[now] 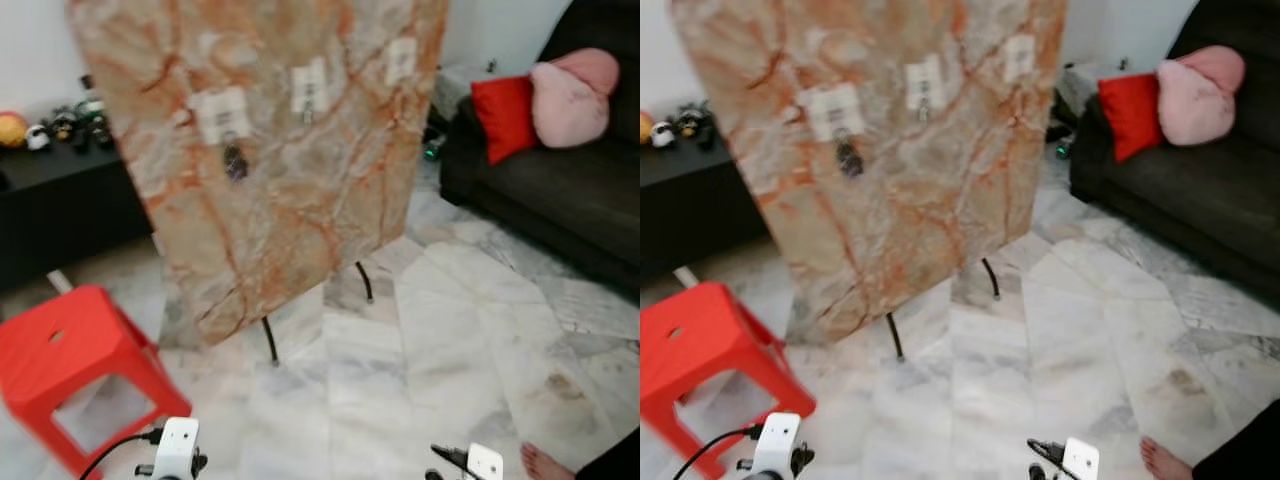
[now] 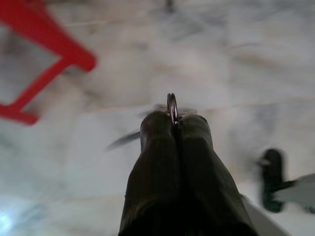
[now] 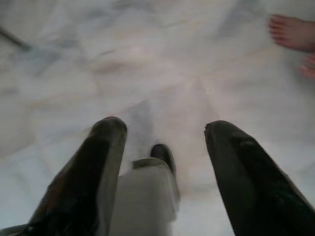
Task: Hang keys on a hook
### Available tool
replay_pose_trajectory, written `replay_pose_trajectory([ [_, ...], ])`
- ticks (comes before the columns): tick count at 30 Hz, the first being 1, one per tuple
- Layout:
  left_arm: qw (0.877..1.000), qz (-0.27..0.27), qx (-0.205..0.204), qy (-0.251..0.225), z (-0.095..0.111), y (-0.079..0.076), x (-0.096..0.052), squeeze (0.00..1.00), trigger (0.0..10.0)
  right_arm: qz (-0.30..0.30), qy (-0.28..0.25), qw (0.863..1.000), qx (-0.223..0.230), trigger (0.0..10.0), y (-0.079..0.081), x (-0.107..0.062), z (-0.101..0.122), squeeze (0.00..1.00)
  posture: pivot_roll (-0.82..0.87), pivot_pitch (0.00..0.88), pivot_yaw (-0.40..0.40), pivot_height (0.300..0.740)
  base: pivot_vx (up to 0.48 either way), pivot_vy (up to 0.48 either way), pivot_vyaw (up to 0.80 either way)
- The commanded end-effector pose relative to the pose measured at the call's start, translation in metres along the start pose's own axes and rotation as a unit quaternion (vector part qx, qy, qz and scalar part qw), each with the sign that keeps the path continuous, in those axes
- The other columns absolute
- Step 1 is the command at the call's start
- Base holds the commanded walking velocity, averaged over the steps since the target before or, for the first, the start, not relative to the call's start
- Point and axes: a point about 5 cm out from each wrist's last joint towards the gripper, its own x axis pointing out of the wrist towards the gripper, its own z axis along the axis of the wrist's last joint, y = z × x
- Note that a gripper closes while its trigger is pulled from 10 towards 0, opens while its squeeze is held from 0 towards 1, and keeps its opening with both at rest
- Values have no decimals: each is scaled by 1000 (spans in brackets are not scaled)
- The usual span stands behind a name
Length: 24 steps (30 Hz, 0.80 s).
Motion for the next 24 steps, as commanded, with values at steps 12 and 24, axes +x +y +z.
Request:
replay_pose_trajectory([
  [12,1000,7,4,0,2,5,0,0,10000,8,-7,1000,2,10000,5,1,5,0,-9,0,-31,740,326,0,0],
  [24,1000,7,3,1,1,6,-1,0,10000,10,4,1000,-1,10000,4,1,3,0,-9,0,-32,740,324,0,-492],
])
